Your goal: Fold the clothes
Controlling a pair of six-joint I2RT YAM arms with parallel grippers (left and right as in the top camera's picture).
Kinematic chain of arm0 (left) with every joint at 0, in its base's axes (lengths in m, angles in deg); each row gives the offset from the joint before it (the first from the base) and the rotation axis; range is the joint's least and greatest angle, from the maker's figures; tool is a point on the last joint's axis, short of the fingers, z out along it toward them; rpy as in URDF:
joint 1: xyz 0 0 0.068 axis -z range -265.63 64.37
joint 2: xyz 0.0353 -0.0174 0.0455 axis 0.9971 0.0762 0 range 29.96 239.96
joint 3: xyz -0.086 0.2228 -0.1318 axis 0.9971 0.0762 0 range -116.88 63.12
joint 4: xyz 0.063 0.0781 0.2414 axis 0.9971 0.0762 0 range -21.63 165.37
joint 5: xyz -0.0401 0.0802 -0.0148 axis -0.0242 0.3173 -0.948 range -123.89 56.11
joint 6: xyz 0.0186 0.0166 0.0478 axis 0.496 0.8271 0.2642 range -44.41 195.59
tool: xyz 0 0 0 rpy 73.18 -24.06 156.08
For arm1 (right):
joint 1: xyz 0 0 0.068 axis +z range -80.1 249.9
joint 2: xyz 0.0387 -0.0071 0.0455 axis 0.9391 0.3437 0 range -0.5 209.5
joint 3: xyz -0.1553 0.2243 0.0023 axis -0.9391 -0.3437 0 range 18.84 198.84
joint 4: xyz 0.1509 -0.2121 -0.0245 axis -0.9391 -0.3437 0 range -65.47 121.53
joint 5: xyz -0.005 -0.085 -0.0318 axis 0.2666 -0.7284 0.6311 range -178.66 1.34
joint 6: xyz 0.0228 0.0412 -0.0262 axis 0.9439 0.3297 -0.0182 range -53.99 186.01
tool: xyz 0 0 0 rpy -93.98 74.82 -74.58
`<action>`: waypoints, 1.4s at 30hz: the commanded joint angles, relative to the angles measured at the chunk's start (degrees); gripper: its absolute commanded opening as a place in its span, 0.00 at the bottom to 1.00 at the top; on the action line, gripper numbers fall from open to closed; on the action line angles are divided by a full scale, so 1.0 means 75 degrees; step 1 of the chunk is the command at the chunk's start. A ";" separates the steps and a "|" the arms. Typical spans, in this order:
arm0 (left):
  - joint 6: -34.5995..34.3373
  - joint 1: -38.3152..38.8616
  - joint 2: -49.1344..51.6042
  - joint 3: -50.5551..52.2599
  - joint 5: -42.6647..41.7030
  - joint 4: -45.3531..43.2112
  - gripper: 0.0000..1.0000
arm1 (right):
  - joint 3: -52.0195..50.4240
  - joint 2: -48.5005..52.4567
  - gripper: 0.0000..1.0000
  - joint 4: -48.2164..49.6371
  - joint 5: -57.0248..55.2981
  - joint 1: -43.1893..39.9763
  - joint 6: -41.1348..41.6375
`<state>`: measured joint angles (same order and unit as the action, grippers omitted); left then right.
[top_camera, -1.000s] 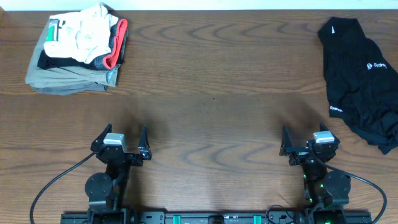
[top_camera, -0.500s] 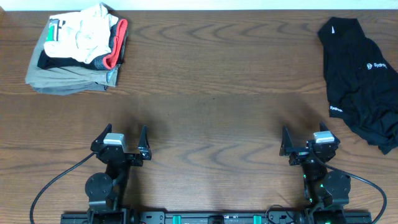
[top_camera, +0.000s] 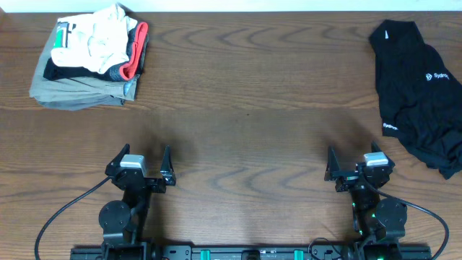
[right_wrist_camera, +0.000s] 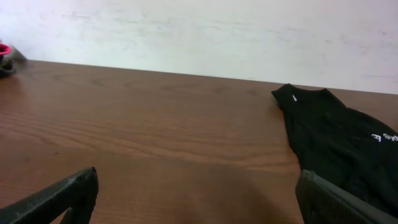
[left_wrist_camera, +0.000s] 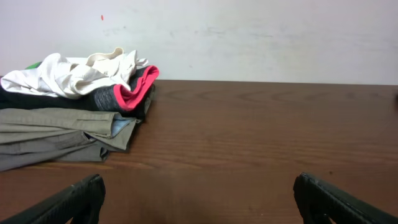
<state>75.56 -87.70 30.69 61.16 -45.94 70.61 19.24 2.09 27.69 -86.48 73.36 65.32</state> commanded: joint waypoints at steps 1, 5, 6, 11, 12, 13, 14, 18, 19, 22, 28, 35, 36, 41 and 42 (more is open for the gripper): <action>0.0023 0.0029 -0.0061 0.0227 -0.0023 0.0087 0.98 | -0.0012 -0.0044 0.99 -0.0032 0.0085 -0.0073 -0.0093; 0.0023 0.0029 -0.0061 0.0227 -0.0023 0.0085 0.98 | -0.0012 -0.0044 0.99 0.0070 0.0268 -0.0073 0.0003; 0.0023 0.0029 -0.0061 0.0227 -0.0023 0.0076 0.98 | -0.0012 -0.0044 0.99 0.0119 0.0423 -0.0073 0.0032; 0.0020 0.0032 -0.0061 0.0227 -0.0026 -0.0020 0.98 | -0.0012 -0.0044 0.99 0.0615 0.0854 -0.0073 0.0026; 0.0023 0.0029 -0.0061 0.0227 -0.0026 -0.0023 0.98 | -0.0012 -0.0044 0.99 0.0720 0.0851 -0.0073 0.0023; 0.0023 0.0029 -0.0061 0.0227 -0.0020 -0.0012 0.98 | -0.0012 -0.0044 0.99 0.0828 0.0831 -0.0073 0.0023; 0.0026 0.0029 -0.0061 0.0227 -0.0020 0.0000 0.98 | -0.0012 -0.0044 0.99 0.0912 0.0831 -0.0073 0.0020; 0.0023 0.0029 -0.0061 0.0224 -0.0023 -0.0029 0.98 | -0.0009 -0.0044 0.99 0.1131 0.0831 -0.0073 0.0023; 0.0023 0.0029 -0.0061 0.0213 -0.0023 -0.0035 0.98 | -0.0009 -0.0044 0.99 0.1160 0.0831 -0.0073 0.0020; 0.0026 0.0029 -0.0061 0.0154 -0.0020 -0.0041 0.98 | -0.0009 -0.0044 0.99 0.1174 0.0831 -0.0073 -0.0044; 0.0026 0.0029 -0.0061 0.0143 -0.0017 -0.0277 0.98 | -0.0009 -0.0044 0.99 0.1174 0.0822 -0.0073 -0.0102; 0.0017 0.0029 -0.0035 -0.0090 -0.0020 -0.0312 0.98 | 0.0052 -0.0041 0.99 0.1323 0.0460 -0.0076 -0.0391; 0.0017 0.0029 0.0015 -0.0187 -0.0012 -0.0309 0.98 | 0.0099 -0.0026 0.99 0.1317 0.0402 -0.0076 -0.0388; 0.0020 0.0029 0.0866 -0.0909 0.0125 -0.0137 0.98 | 0.0705 0.0560 0.99 0.1297 0.0221 -0.0076 -0.0385; 0.0020 0.0029 0.1131 -0.1093 0.0122 -0.0085 0.98 | 0.0880 0.0752 0.99 0.1279 0.0221 -0.0076 -0.0385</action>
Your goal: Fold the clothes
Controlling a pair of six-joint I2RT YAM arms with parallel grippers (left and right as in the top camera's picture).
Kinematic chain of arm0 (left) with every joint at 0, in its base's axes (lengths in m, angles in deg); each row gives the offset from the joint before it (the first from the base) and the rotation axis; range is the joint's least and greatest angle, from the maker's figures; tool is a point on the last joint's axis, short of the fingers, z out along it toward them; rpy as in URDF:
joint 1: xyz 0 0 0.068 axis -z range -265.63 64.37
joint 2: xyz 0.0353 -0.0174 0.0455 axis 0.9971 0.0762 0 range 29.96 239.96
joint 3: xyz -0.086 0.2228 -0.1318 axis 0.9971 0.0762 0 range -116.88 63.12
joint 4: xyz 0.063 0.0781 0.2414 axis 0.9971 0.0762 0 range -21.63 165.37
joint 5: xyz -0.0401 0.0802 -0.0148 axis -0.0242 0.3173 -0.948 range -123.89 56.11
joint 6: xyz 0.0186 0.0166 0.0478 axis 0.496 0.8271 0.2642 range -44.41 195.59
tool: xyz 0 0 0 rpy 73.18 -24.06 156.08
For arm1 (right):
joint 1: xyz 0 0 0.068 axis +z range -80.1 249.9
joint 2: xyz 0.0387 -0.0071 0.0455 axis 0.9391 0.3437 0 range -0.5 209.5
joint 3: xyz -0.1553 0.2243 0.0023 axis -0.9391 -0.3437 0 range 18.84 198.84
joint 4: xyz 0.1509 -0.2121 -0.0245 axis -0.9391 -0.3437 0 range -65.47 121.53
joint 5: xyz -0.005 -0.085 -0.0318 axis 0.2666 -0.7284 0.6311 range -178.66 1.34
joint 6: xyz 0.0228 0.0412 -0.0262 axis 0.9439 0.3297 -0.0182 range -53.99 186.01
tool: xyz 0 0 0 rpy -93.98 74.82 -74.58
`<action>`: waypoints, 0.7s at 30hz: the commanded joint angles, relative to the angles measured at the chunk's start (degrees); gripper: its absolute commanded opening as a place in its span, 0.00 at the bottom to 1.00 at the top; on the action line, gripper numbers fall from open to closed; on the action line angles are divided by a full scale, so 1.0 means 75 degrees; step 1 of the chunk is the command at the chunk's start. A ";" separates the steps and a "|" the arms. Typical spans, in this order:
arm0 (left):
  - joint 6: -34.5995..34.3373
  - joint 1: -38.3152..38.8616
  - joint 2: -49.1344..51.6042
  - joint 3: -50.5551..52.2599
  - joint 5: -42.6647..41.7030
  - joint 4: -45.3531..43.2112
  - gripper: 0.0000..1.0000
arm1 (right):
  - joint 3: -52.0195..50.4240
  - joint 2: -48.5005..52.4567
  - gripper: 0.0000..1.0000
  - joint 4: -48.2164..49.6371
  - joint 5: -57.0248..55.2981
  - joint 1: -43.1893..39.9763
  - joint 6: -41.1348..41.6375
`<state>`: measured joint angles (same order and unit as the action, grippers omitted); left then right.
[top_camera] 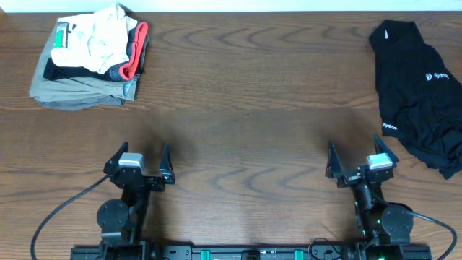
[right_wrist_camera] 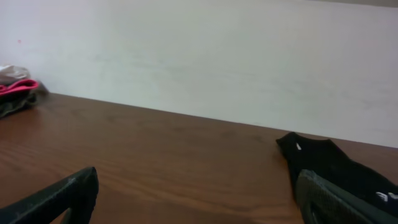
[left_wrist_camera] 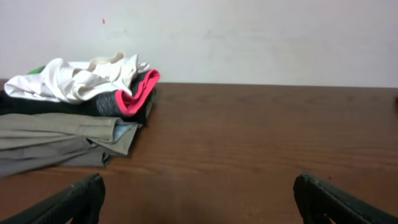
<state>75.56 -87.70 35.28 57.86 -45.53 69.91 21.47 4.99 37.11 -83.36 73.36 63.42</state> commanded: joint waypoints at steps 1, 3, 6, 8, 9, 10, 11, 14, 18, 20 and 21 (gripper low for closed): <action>0.0020 0.0029 0.0857 -0.0883 0.0067 0.0079 0.98 | 0.0804 0.0627 0.99 0.0015 -0.0195 -0.0076 -0.0131; 0.0020 0.0029 0.1550 -0.1390 0.0067 0.0265 0.98 | 0.1274 0.1198 0.99 -0.0012 -0.0192 -0.0076 -0.0131; 0.0017 0.0029 0.2734 -0.2320 0.0064 0.0580 0.98 | 0.2171 0.2308 0.99 -0.0154 -0.0187 -0.0076 -0.0128; 0.0017 0.0029 0.3520 -0.3028 0.0058 0.0947 0.98 | 0.2818 0.3057 0.99 -0.0402 -0.0187 -0.0076 -0.0122; 0.0020 0.0029 0.3952 -0.3436 0.0058 0.1201 0.98 | 0.3179 0.3468 0.99 -0.0551 -0.0172 -0.0076 -0.0122; 0.0020 0.0029 0.4325 -0.3794 0.0058 0.1448 0.98 | 0.3494 0.3821 0.99 -0.0676 -0.0157 -0.0076 -0.0122; 0.0020 0.0029 0.4741 -0.4208 0.0058 0.1760 0.98 | 0.3853 0.4232 0.99 -0.0804 -0.0146 -0.0076 -0.0122; 0.0020 0.0029 0.6009 -0.5476 0.0055 0.2731 0.98 | 0.4986 0.5508 0.99 -0.1209 0.0125 -0.0076 -0.0122; 0.0026 0.0029 0.7528 -0.7082 -0.0382 0.4057 0.98 | 0.6656 0.7160 0.99 -0.2197 0.0358 -0.0076 0.0052; 0.0052 0.0029 0.8268 -0.7924 -0.0673 0.4776 0.98 | 0.7586 0.7979 0.99 -0.2900 0.0391 -0.0076 0.0160; 0.0055 0.0029 0.8603 -0.8303 -0.0769 0.5085 0.98 | 0.8023 0.8361 0.99 -0.3232 0.0431 -0.0082 0.0169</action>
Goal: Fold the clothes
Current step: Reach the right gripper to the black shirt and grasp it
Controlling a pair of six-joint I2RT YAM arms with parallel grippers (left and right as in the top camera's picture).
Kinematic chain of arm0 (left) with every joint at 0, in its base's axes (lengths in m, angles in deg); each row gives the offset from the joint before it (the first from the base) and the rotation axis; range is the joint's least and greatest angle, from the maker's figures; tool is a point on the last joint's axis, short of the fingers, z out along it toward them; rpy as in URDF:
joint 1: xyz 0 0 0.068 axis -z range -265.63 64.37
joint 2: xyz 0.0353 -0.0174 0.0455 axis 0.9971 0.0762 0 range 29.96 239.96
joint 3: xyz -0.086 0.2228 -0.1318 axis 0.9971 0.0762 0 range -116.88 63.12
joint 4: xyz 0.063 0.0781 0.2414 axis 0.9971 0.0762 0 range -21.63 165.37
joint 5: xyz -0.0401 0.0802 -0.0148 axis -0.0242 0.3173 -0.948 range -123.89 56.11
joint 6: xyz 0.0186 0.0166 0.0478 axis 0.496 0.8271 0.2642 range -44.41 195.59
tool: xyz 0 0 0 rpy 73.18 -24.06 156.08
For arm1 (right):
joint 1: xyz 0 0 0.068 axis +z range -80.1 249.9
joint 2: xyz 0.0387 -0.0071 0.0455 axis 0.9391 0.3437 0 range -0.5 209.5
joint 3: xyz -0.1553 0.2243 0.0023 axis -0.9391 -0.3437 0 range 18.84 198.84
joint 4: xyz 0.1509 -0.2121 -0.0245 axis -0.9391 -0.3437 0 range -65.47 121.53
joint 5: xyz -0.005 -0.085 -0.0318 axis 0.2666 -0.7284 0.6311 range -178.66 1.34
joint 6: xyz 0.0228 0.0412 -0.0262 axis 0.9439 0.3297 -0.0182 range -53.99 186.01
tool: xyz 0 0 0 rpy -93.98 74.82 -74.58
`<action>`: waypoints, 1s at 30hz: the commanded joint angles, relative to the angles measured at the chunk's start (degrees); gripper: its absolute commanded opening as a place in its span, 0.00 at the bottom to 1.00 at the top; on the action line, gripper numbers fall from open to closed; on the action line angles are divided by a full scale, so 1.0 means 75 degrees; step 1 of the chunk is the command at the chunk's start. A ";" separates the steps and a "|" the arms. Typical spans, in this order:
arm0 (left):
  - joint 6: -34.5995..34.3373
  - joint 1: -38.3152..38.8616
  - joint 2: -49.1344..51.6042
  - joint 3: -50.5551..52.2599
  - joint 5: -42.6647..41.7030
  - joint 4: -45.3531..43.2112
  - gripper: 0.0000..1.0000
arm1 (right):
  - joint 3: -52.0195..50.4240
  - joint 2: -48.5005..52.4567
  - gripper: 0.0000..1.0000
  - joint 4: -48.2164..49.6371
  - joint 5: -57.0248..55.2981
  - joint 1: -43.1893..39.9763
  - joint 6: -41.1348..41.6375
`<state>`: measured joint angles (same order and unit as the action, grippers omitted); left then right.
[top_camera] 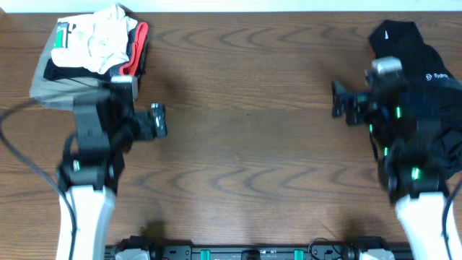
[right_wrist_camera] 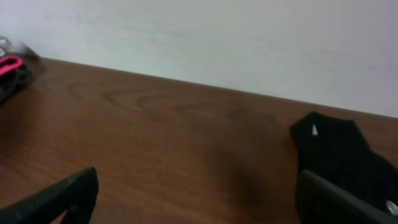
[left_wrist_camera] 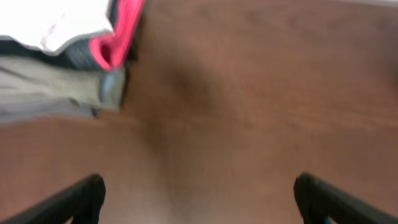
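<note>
A crumpled black garment with white lettering [top_camera: 426, 94] lies at the far right of the wooden table; its collar end [right_wrist_camera: 339, 146] shows in the right wrist view. My right gripper [top_camera: 369, 108] hangs open just left of it, above the table, with nothing between its fingers [right_wrist_camera: 68, 196]. My left gripper [top_camera: 124, 110] is open and empty too, raised over the table by the near right corner of the clothes pile. In the blurred left wrist view its fingers [left_wrist_camera: 71, 202] frame bare wood.
A stack of folded clothes [top_camera: 86, 58] sits at the far left: khaki at the bottom, black and grey with a red edge, white on top. It also shows at the upper left as the clothes pile [left_wrist_camera: 56, 62]. A white wall [right_wrist_camera: 199, 37] bounds the far edge.
Both arms have left their low positions at the near edge. The left gripper is now up beside the folded pile, the right gripper beside the black garment. Both stay open.
At both earlier moments the arms rested at the near edge with open grippers, the right one tilting up slightly by the second. Now both are extended toward the far side. The pile and the black garment have not moved.
</note>
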<state>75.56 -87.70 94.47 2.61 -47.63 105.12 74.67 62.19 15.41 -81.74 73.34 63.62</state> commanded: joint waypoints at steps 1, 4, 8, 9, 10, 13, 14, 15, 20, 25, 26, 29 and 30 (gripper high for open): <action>0.0052 0.0032 0.1125 -0.1405 -0.0513 0.0755 0.98 | 0.1498 0.1224 0.99 -0.0766 0.0300 -0.0093 0.0143; 0.0122 0.0032 0.2046 -0.2463 -0.0606 0.1641 0.98 | 0.2946 0.2448 0.99 -0.1848 0.0428 -0.0198 0.0140; 0.1376 0.0038 0.2847 -0.3063 -0.1606 0.2148 0.98 | 0.4744 0.3940 0.99 -0.3124 0.1029 -0.0597 0.0143; 0.1489 0.0038 0.2984 -0.3060 -0.1792 0.2145 0.98 | 0.5106 0.4249 0.99 -0.3334 0.1294 -0.0717 0.0140; 0.1515 0.0038 0.3136 -0.3060 -0.1912 0.2145 0.98 | 0.5499 0.4593 0.99 -0.3555 0.1539 -0.0851 0.0137; 0.1513 0.0061 0.3520 -0.3037 -0.1915 0.2162 0.98 | 0.6339 0.5359 0.99 -0.3920 0.1944 -0.1186 0.0140; 0.1510 0.0076 0.3631 -0.3016 -0.1918 0.2154 0.98 | 0.6493 0.5549 0.99 -0.3891 0.2031 -0.1288 0.0137; 0.1513 0.0087 0.3716 -0.3008 -0.1915 0.2151 0.98 | 0.6557 0.5671 0.99 -0.3739 0.1935 -0.1387 0.0137; 0.1355 0.0111 0.4109 -0.2990 -0.1918 0.2142 0.98 | 0.6545 0.5998 0.99 -0.2748 0.0956 -0.1789 0.0251; 0.1341 0.0300 0.4261 -0.2990 -0.1912 0.1967 0.98 | 0.6545 0.6455 0.95 -0.2101 -0.0615 -0.1993 0.0020; 0.1341 0.0353 0.4261 -0.2990 -0.1912 0.1903 0.98 | 0.6545 0.6612 0.96 -0.1967 -0.0711 -0.2025 -0.0210; 0.1341 0.0513 0.4258 -0.2990 -0.1912 0.1728 0.98 | 0.6545 0.7125 0.95 -0.1644 -0.0819 -0.2119 -0.0734; 0.1341 0.0565 0.4258 -0.2990 -0.1909 0.1690 0.98 | 0.6545 0.7326 0.95 -0.1556 -0.0962 -0.2154 -0.0752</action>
<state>85.29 -84.59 126.36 -19.25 -60.96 118.17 123.15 112.59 3.12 -84.01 58.13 61.89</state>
